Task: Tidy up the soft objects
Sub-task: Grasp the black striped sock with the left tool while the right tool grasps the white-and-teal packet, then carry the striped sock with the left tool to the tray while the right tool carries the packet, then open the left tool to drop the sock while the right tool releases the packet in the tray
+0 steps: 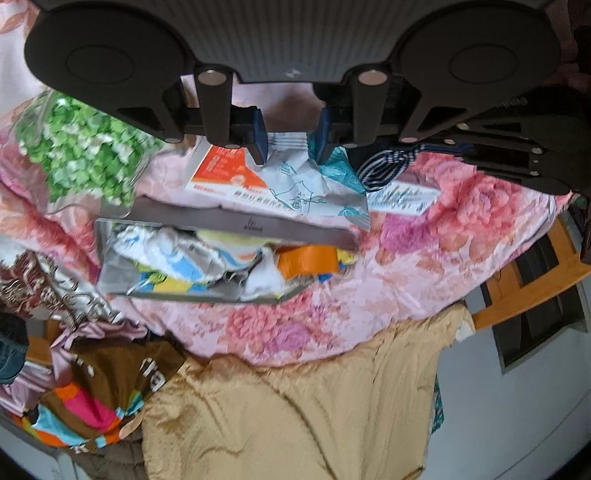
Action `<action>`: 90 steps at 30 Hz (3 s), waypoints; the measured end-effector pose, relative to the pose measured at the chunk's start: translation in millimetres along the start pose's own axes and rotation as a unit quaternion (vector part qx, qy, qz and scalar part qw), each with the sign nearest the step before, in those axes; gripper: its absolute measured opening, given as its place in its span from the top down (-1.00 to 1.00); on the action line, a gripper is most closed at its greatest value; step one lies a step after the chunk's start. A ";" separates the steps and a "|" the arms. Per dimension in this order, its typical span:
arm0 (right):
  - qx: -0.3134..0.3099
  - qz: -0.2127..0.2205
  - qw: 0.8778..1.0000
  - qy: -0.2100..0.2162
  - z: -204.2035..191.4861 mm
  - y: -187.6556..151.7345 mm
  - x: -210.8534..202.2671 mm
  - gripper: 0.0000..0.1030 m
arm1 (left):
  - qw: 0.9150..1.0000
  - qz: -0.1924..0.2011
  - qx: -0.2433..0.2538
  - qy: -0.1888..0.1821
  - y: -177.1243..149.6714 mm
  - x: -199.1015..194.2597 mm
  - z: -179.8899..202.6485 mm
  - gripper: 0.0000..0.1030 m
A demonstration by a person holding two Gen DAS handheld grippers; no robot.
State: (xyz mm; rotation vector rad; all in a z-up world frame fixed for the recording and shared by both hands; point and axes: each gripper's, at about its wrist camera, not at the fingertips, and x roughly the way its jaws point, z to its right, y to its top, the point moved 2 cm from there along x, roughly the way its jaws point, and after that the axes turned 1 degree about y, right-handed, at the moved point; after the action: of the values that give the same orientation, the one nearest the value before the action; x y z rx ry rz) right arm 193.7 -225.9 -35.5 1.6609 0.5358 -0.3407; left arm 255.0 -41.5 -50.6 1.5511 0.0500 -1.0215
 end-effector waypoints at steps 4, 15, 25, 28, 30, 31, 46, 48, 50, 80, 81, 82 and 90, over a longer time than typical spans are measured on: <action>0.011 0.020 1.000 -0.009 6.5 4.6 -7.9 0.41 | 0.999 0.033 -0.004 0.005 14.1 -12.1 -0.7 0.94; 0.025 0.059 0.998 -0.026 31.2 30.1 -1.2 0.41 | 0.995 0.097 0.005 0.002 65.0 -7.5 -3.1 0.94; 0.094 0.051 0.994 -0.025 65.7 47.0 48.6 0.41 | 0.987 0.158 -0.022 -0.003 119.2 32.1 -36.7 0.94; 0.092 0.060 0.993 -0.029 66.9 60.2 60.9 0.40 | 0.983 0.181 -0.025 -0.005 138.0 52.2 -50.9 0.94; 0.081 0.067 0.994 -0.035 65.8 74.2 73.1 0.40 | 0.981 0.193 -0.027 -0.004 145.5 66.2 -59.6 0.94; 0.075 0.072 0.994 -0.037 65.5 83.3 81.1 0.40 | 0.980 0.197 -0.032 -0.004 147.9 73.8 -64.8 0.94; 0.010 0.017 0.998 -0.062 53.5 126.3 183.8 0.37 | 0.978 0.143 -0.148 -0.033 129.1 166.0 -119.7 0.93; 0.018 0.006 0.997 -0.069 56.4 123.6 189.9 0.37 | 0.976 0.134 -0.166 -0.042 129.0 171.2 -126.2 0.92; 0.028 -0.003 0.997 -0.072 59.7 121.7 194.0 0.36 | 0.975 0.118 -0.180 -0.045 127.9 177.7 -130.2 0.92; 0.065 0.012 0.994 -0.083 73.6 118.0 150.7 -0.70 | 0.987 0.110 -0.117 0.000 124.5 133.9 -99.0 -0.33; 0.068 0.016 0.994 -0.084 74.4 117.9 145.6 -0.75 | 0.987 0.113 -0.115 0.002 124.2 128.4 -97.3 -0.37; 0.070 0.020 0.994 -0.085 74.9 117.7 139.8 -0.79 | 0.987 0.115 -0.113 0.003 123.8 123.0 -95.4 -0.40; 0.067 0.048 0.992 -0.091 72.3 110.9 90.6 -0.99 | 0.985 0.138 -0.098 0.028 116.5 73.7 -74.1 -0.87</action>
State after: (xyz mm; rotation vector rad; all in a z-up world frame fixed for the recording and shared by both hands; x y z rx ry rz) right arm 334.5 -294.0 0.3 1.7580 0.3011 -0.4620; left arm 406.6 -50.4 -12.6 1.3629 -0.0236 -0.7320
